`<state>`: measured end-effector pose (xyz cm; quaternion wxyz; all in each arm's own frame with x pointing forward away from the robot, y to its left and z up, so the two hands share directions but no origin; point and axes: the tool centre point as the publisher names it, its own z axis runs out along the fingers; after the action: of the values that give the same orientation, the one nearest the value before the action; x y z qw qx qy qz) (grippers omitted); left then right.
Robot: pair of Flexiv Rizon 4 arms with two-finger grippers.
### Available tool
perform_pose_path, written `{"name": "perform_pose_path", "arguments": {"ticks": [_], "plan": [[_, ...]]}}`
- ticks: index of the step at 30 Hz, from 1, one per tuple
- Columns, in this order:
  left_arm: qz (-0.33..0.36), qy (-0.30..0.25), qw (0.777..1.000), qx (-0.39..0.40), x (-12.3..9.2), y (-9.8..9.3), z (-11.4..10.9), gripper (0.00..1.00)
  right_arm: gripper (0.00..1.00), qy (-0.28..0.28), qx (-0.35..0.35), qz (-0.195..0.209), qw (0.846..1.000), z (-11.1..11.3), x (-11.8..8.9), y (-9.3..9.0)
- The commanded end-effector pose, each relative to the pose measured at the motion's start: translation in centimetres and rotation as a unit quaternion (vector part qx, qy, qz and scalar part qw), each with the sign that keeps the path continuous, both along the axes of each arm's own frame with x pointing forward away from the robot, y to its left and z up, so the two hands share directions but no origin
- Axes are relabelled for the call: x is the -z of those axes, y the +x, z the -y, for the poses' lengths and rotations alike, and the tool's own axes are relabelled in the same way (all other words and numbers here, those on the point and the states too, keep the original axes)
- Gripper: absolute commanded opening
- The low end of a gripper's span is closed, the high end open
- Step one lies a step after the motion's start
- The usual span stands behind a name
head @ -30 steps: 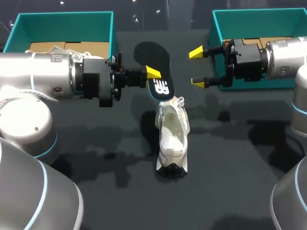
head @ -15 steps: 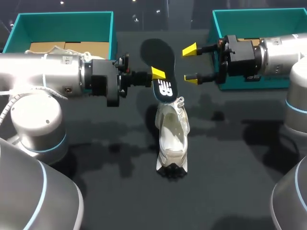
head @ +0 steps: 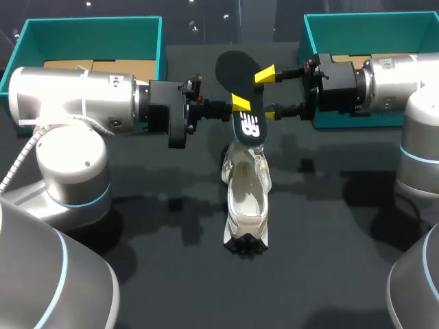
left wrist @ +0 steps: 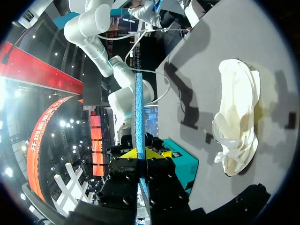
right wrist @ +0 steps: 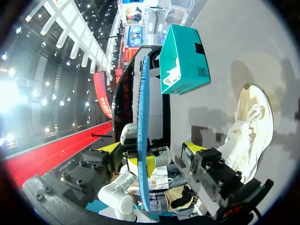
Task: Take the shoe out of the shoebox, open the shoe tongue, remove and reinsert the insole, then place the shoe into the shoebox
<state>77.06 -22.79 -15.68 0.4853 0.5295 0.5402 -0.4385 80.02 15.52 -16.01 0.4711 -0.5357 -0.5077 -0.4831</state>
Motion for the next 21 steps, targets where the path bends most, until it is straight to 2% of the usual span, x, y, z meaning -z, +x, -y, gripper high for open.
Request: {"name": "perform_pose_path", "arguments": {"ticks": [1, 16, 21], "plan": [[0.0, -0.001, 1.0, 0.002, 0.25, 0.05, 0.35, 0.0, 0.5, 0.0, 0.001, -0.001, 1.0, -0.39, 0.11, 0.08], [0.001, 0.008, 1.0, 0.008, 0.55, -0.09, 0.69, 0.0, 0.26, -0.002, -0.012, -0.002, 1.0, -0.74, 0.0, -0.01], [0.002, 0.01, 1.0, 0.007, 0.69, 0.05, 0.79, 0.0, 0.25, -0.001, -0.016, -0.005, 1.0, -0.9, 0.15, -0.06]]}}
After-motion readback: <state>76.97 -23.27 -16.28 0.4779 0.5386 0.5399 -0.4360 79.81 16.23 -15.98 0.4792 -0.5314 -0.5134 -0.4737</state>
